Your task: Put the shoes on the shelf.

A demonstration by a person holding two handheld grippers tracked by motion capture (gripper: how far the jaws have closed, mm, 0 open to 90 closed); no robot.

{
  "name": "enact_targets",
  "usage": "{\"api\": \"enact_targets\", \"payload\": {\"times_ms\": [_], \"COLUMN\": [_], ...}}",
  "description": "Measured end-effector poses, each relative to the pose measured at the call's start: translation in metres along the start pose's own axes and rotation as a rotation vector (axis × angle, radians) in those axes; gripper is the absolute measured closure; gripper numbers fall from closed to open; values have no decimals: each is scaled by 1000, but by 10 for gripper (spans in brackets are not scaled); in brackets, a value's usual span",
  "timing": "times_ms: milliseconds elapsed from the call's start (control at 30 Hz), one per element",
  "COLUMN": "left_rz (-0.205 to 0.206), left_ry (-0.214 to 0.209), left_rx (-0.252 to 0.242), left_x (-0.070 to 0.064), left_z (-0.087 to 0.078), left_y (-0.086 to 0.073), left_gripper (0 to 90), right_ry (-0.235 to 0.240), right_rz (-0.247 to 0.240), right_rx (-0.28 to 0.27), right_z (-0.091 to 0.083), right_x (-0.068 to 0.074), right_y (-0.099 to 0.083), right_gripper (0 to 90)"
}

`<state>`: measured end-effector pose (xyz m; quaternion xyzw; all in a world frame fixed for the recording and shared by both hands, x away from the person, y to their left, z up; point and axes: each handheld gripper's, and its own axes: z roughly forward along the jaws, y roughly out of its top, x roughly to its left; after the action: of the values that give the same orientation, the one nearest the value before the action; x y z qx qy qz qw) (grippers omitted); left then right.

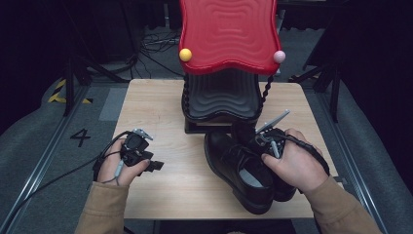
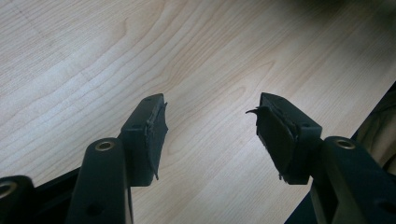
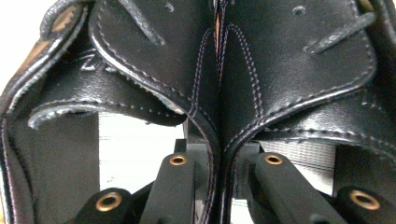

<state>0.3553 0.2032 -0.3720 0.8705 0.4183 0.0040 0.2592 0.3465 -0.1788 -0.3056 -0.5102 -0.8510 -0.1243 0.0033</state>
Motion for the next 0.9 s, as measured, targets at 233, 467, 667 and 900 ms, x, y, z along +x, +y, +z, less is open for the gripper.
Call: {"api": "enact_targets", "payload": {"times_ms": [233,467,667,900], "left_rz": [0,-7,-3,-18], "left_ry": [-1,0,0,-2], "left_rx": [2,-2,0,-9], "left_x": [1,1,1,4], "left_z": [0,0,0,-2], "left_y": [0,0,-1,-3], "left_gripper": [430,430,430,430], "right_ry": [7,1,3,-13], "right_rz": [-12,-7,-12,-17], "right_rx": [-21,-43,-45,-76], "right_z": [-23,-49,-64,-87], "right_x": [0,1,0,1], "right_y": [-7,-10,-8,-3], "right_gripper": [823,823,823,823]}}
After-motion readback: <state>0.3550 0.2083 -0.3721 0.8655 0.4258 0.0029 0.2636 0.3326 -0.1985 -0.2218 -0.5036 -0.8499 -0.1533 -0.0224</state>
